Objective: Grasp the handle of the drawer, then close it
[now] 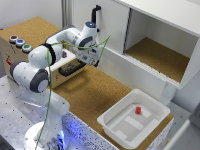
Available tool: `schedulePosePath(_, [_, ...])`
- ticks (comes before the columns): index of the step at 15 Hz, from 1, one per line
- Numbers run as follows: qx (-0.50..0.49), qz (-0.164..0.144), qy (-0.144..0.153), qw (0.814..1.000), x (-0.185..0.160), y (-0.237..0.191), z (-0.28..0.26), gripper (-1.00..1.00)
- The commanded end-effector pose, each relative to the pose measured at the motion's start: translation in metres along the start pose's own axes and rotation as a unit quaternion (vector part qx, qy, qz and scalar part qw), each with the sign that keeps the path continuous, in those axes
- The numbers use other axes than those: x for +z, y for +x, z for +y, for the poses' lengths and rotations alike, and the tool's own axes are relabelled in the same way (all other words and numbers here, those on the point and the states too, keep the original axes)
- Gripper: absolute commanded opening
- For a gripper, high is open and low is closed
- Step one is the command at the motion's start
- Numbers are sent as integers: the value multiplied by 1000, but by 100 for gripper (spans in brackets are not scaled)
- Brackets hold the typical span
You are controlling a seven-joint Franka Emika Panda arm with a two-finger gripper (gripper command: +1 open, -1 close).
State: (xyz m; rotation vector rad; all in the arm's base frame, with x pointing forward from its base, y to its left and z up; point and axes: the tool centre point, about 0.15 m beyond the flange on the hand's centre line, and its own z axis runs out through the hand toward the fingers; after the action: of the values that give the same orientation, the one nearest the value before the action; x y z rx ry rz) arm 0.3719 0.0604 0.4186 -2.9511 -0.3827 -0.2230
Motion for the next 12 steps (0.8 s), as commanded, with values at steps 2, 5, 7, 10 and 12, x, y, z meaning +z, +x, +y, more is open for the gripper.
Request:
schedulePosePath(2, [17, -8, 14, 1000, -8, -2, 9, 100])
schedulePosePath(5, [15, -17, 49, 999, -13, -13, 9, 100])
schedulePosePath(7, [15, -22, 35, 999, -12, -23, 4, 100])
schedulePosePath(10, [29, -49, 6, 998, -1, -30, -12, 100])
schedulePosePath(12, [71, -62, 12, 996, 14, -38, -21, 100])
